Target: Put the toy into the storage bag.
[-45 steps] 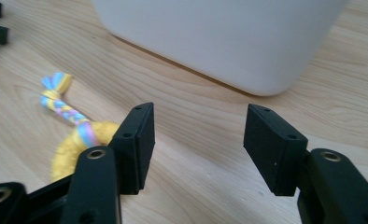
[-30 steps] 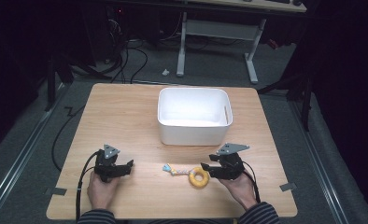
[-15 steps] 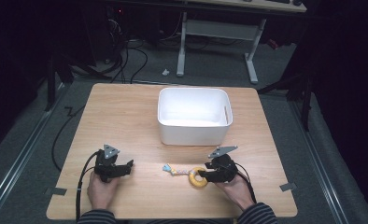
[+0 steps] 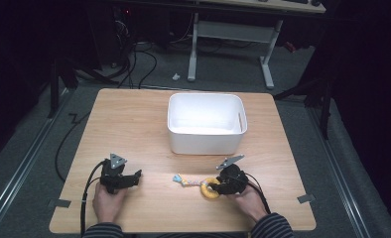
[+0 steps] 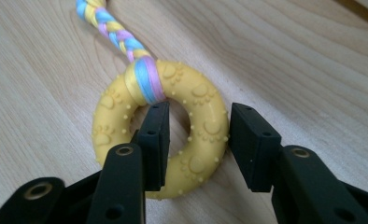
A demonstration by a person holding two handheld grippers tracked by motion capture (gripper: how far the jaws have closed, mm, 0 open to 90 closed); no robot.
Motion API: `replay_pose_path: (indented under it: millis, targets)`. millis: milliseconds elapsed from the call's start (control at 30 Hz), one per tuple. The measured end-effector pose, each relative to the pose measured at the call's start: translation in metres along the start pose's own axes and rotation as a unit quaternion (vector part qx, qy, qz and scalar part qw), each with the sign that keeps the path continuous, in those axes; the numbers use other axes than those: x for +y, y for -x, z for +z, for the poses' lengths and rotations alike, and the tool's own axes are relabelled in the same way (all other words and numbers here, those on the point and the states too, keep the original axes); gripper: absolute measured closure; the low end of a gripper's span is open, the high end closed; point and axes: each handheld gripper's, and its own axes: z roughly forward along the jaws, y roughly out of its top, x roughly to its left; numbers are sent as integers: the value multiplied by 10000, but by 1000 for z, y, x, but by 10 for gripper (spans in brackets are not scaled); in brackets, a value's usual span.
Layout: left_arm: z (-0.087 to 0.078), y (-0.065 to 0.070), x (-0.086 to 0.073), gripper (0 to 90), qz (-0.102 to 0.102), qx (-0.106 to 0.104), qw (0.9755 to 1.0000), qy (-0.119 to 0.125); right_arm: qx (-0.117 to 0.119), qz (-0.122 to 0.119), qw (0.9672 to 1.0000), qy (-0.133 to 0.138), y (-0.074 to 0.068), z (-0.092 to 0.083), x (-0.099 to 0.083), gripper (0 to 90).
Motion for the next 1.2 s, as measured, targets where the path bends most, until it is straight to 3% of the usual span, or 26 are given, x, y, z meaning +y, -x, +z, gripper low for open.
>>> replay_pose_path:
  millis: [167,233,533,1200]
  targets:
    - [0,0,0,184,3,-3,10000,0,-83,-5,10000,-37,-3,0,0,631]
    - [0,-1,0,184,-6,-14,10000,9,-301,-154,9994,-120,-8,1,3,662]
    - [0,-1,0,183,-13,-28,10000,5,-468,-141,9985,-246,-13,1,5,669]
    - [0,-1,0,179,10,-23,10000,0,-225,47,9997,129,-8,-13,0,680]
